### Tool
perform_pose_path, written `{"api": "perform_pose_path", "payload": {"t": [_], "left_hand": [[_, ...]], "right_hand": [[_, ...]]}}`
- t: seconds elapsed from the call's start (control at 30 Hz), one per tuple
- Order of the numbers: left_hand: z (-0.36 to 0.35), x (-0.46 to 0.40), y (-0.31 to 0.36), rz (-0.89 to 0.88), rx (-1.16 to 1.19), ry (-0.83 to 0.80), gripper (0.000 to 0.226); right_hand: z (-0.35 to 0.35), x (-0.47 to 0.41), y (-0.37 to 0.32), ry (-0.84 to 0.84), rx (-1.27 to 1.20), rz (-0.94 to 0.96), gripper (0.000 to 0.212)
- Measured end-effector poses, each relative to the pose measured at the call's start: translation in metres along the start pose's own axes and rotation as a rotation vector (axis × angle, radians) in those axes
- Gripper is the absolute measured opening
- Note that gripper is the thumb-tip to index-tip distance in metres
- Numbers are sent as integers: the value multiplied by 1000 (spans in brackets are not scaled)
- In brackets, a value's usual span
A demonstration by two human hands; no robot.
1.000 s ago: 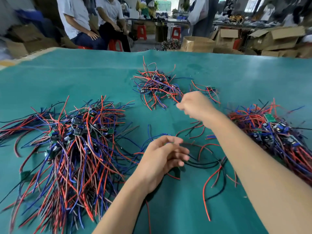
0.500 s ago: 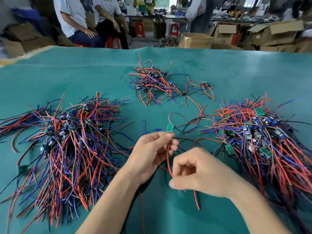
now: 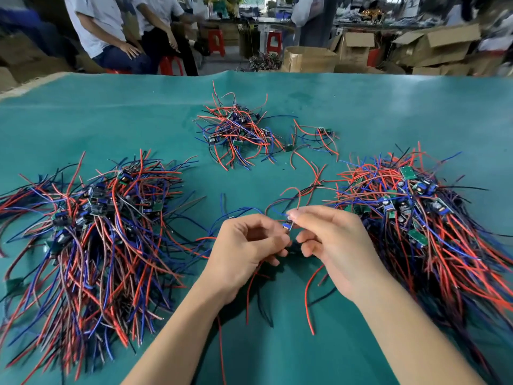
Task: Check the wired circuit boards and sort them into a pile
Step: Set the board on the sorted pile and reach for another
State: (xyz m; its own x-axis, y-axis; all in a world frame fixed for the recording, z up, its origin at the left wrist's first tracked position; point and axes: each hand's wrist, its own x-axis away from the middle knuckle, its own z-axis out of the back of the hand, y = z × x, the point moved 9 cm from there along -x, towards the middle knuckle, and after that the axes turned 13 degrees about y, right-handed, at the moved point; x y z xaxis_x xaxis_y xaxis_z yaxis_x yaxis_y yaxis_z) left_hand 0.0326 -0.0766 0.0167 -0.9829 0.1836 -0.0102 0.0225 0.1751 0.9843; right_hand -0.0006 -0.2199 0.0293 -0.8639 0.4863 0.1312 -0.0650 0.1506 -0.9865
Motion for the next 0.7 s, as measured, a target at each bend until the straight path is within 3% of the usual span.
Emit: {"api": "perform_pose_path", "payload": {"t": [0.07,0.2,0.4,0.5,0.7], "left_hand": [[-1,1,1,3,4,1,11],[-6,3,1,103,66,-77,17],[-9,6,3,57,6,-124,13],[-12,7,2,55,-9,-166,12],[-11,6,4,16,39,-136,10]], "right_hand": [[-2,-1,5,-65,-116,-109,7],[-6,-1,0,-168,-198,-135,17],[-13,1,3,-253,-275,-177,48],[-13,-1,3,-239,-365,-201,43],[-10,0,4,-146,-139,-78,28]]}}
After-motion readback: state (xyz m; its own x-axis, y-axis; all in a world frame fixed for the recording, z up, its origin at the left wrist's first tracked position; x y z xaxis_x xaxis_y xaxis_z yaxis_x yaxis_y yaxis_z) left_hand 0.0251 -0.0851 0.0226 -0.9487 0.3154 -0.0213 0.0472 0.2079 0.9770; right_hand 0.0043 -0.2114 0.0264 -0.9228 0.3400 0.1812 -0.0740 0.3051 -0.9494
